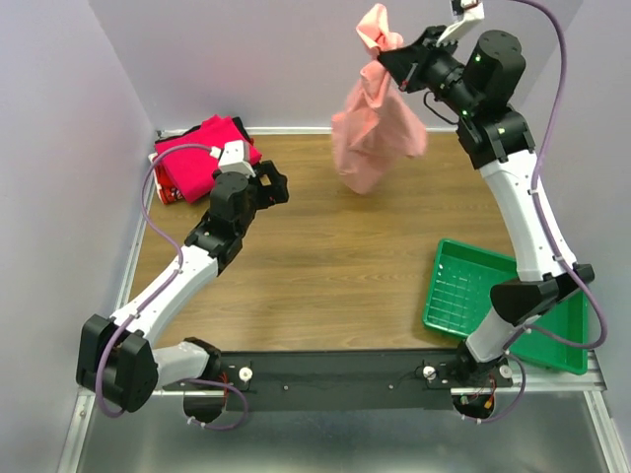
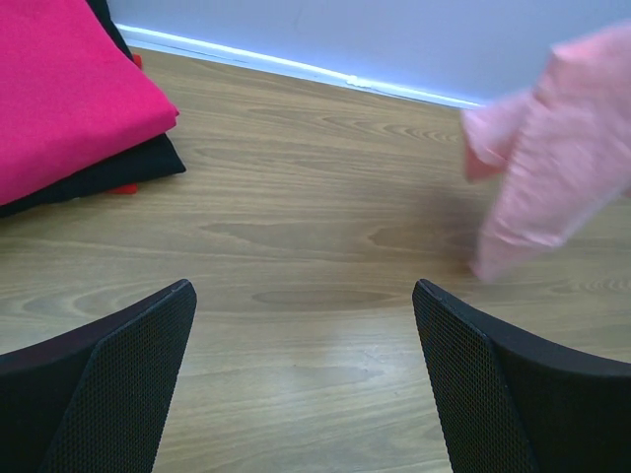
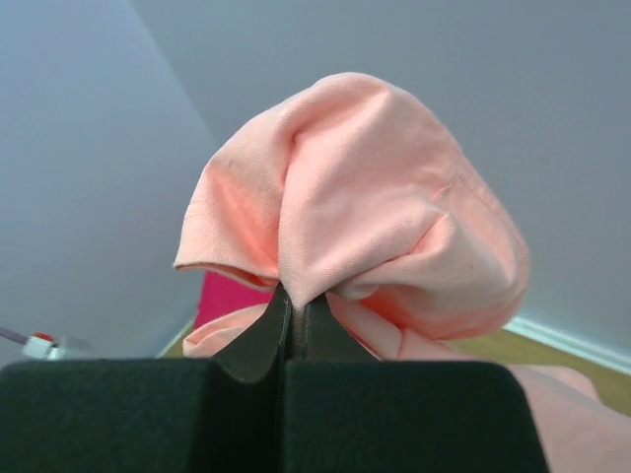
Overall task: Fold and stack the t-shirts
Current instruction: Move the tshirt to the center of the board, then flatten the tshirt out
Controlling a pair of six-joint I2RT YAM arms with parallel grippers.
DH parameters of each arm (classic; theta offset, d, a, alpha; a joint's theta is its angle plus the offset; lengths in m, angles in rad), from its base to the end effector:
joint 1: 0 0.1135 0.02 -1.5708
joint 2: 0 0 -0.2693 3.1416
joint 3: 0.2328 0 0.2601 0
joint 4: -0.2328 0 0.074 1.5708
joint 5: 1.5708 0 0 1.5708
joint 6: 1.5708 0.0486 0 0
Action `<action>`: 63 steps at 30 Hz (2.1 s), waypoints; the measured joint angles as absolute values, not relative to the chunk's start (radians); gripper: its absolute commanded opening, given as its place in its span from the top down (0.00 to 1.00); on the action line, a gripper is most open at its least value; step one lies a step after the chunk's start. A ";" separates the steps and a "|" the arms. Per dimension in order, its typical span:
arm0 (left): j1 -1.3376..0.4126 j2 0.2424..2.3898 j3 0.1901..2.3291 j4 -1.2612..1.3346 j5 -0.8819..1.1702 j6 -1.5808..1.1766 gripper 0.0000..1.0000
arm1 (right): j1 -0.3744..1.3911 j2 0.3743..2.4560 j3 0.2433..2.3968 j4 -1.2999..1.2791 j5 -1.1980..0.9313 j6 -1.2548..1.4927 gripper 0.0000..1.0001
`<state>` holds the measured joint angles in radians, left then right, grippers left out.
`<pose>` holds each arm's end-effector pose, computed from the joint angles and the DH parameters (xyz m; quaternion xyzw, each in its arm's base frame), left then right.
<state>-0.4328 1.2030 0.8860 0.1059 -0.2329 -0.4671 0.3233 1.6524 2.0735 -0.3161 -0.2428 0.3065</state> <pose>0.2779 -0.1160 0.3175 -0.0863 0.7710 -0.1902 0.6016 0.3461 0.1283 0.5528 -0.0956 0.6633 0.3055 0.6764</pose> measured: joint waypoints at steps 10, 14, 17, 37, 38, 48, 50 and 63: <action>-0.432 1.095 0.850 0.079 -0.335 -0.477 0.02 | 0.379 1.675 2.110 -0.216 -0.212 0.380 0.66; -0.431 1.065 0.833 0.063 -0.373 -0.484 0.02 | 0.378 1.607 1.829 -0.186 0.028 0.385 0.00; -0.429 1.066 0.827 0.035 -0.381 -0.496 0.02 | 0.373 1.628 1.643 -0.177 0.130 0.388 0.00; -0.235 1.274 0.797 -0.216 -0.270 -0.633 0.02 | 0.490 1.893 1.433 -0.282 -0.272 0.332 0.08; -0.215 1.269 0.788 -0.211 -0.258 -0.637 0.02 | 0.518 1.914 1.445 -0.286 -0.278 0.324 0.08; -0.200 1.268 0.783 -0.151 -0.163 -0.636 0.02 | 0.691 2.044 1.520 -0.366 -0.284 0.289 0.10; -0.199 1.277 0.783 -0.144 -0.161 -0.636 0.02 | 0.710 2.049 1.539 -0.371 -0.283 0.282 0.10; -0.178 1.286 0.783 -0.118 -0.143 -0.611 0.02 | 0.828 2.221 1.707 -0.395 -0.223 0.262 0.26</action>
